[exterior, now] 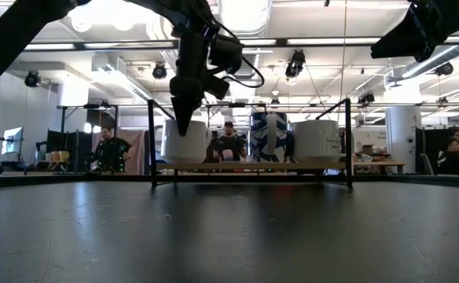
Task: Place coffee mugs
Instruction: Put the green mug on the shelf aligned with the other red mug
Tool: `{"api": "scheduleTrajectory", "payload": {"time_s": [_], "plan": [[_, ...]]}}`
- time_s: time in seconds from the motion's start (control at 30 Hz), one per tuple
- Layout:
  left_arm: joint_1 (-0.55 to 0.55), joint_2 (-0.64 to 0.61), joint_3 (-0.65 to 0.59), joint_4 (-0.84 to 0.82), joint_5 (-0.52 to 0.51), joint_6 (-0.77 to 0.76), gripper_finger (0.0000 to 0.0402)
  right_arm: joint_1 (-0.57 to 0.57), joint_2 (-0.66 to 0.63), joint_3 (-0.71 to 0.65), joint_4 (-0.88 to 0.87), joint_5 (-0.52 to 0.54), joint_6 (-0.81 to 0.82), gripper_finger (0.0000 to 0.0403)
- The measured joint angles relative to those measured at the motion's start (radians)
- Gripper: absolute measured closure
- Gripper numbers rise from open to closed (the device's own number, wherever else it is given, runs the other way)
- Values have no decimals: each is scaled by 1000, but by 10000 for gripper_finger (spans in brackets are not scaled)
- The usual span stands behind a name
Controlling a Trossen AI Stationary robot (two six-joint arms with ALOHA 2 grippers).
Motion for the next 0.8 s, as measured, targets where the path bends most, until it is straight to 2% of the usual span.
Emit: {"api": "scheduleTrajectory", "payload": {"time_s": [0.17,0.47,0.8], "plan": [[4,-5,-22,2,0,-10,385,0,0,0,0,0,0,282],[6,-1,-7,-1,-43,2,351,0,0,0,0,0,0,282],[5,-38,-5,0,-74,2,348,0,0,0,0,0,0,282]]}}
